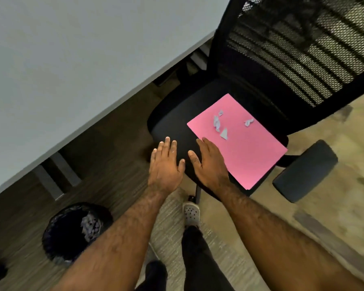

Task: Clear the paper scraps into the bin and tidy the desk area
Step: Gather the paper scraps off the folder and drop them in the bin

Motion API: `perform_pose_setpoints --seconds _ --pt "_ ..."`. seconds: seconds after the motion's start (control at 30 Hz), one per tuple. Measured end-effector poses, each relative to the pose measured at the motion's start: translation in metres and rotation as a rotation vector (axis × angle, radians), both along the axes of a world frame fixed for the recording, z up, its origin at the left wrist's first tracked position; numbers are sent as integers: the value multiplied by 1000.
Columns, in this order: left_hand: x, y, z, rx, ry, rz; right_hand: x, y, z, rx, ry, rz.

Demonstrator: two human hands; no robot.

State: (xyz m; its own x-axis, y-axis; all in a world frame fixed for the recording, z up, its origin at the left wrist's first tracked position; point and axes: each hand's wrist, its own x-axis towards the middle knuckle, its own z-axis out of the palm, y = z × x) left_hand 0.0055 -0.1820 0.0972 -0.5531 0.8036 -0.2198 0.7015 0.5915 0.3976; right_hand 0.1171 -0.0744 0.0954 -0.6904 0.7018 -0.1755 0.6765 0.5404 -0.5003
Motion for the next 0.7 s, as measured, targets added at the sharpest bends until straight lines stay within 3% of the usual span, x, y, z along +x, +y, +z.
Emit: perform_pose_setpoints --seconds 0.17,0.47,0.7 --pt "13 72 -7 -38 -33 -153 29 67 -19 14 -117 -104" --pt "-3 185 -80 -179 -60 -318 52 186 -82 -66 -231 -343" --pt "-12 237 -125 2 14 -448 21 205 -113 -33 -118 -296"
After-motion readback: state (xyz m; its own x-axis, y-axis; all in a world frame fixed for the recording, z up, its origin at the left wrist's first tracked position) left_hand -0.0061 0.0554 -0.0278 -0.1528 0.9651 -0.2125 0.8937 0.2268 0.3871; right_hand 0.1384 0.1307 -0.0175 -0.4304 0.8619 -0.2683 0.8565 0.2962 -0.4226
